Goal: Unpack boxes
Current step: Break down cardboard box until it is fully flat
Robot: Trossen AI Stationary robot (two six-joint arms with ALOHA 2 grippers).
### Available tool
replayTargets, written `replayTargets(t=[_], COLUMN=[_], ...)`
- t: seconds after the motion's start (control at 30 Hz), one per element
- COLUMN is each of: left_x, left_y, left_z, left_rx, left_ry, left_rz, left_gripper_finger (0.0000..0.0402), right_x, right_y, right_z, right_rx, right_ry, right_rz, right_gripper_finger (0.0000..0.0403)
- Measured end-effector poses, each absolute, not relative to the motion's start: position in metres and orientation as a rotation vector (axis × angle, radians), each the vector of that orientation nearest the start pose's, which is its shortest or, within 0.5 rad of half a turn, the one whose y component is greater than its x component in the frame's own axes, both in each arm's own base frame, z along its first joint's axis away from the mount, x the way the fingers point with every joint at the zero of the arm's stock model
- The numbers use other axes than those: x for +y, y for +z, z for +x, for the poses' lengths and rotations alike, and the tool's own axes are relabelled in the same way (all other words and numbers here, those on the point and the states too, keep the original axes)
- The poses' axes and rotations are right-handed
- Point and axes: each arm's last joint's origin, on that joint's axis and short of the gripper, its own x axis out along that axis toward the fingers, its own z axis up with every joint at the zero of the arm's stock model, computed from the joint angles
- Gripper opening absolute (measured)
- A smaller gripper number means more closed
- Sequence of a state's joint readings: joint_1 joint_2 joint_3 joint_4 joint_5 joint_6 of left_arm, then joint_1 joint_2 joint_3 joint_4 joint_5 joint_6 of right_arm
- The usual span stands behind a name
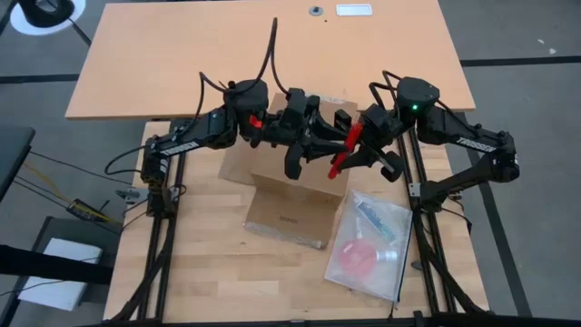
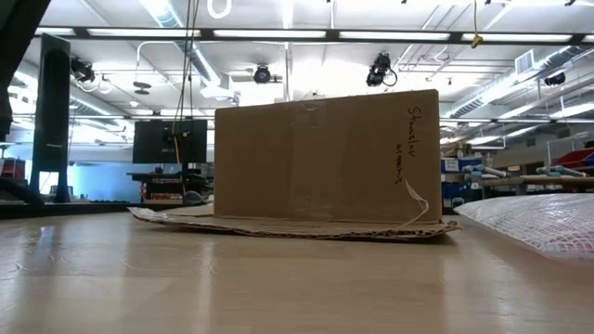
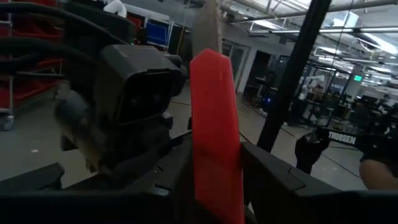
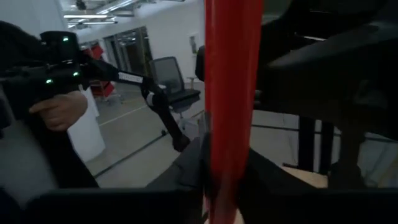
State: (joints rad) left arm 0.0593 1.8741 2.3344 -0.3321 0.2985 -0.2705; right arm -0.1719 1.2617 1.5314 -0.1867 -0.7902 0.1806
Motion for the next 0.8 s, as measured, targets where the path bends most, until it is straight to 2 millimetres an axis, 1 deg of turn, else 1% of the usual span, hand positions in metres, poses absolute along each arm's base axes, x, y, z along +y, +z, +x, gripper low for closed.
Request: replayTargets(t=[0.13, 0.23, 0.33, 0.4, 0.5, 0.6, 0.7, 0.8], left_x=[0.019, 0.024, 0.027, 0.028, 0.029, 0.031, 0.032, 0.033], left_y=[0.529, 0.529, 0.532, 0.537, 0.538, 0.532, 0.525, 0.518], left_z=[0.381, 0.370, 0.357, 0.351, 0.351, 0.357, 0.362, 0.364], left_rx=[-0.046, 0.025, 0.048, 0.029, 0.015, 0.036, 0.074, 0.125], left_ry=[-0.222, -0.179, -0.069, 0.003, 0.070, 0.083, 0.109, 0.164], left_rz=[-0.259, -0.276, -0.273, -0.267, -0.265, -0.266, -0.262, -0.242], left_gripper_finger=[0.0149, 0.0150, 0.0150, 0.0151, 0.0151, 0.0151, 0.0152, 0.0152], right_x=[-0.026, -0.031, -0.036, -0.040, -0.044, -0.047, -0.047, -0.046], right_y=[0.485, 0.485, 0.485, 0.480, 0.469, 0.460, 0.455, 0.456], right_z=[0.244, 0.237, 0.229, 0.230, 0.233, 0.235, 0.238, 0.238], right_rx=[0.008, 0.026, 0.053, 0.089, 0.163, 0.241, 0.268, 0.261], right_ry=[0.597, 0.550, 0.447, 0.353, 0.225, 0.141, 0.130, 0.134], right_rz=[0.173, 0.205, 0.227, 0.227, 0.206, 0.180, 0.153, 0.137], right_gripper_finger=[0.0054, 0.0054, 0.0054, 0.0054, 0.0054, 0.0054, 0.0054, 0.0054])
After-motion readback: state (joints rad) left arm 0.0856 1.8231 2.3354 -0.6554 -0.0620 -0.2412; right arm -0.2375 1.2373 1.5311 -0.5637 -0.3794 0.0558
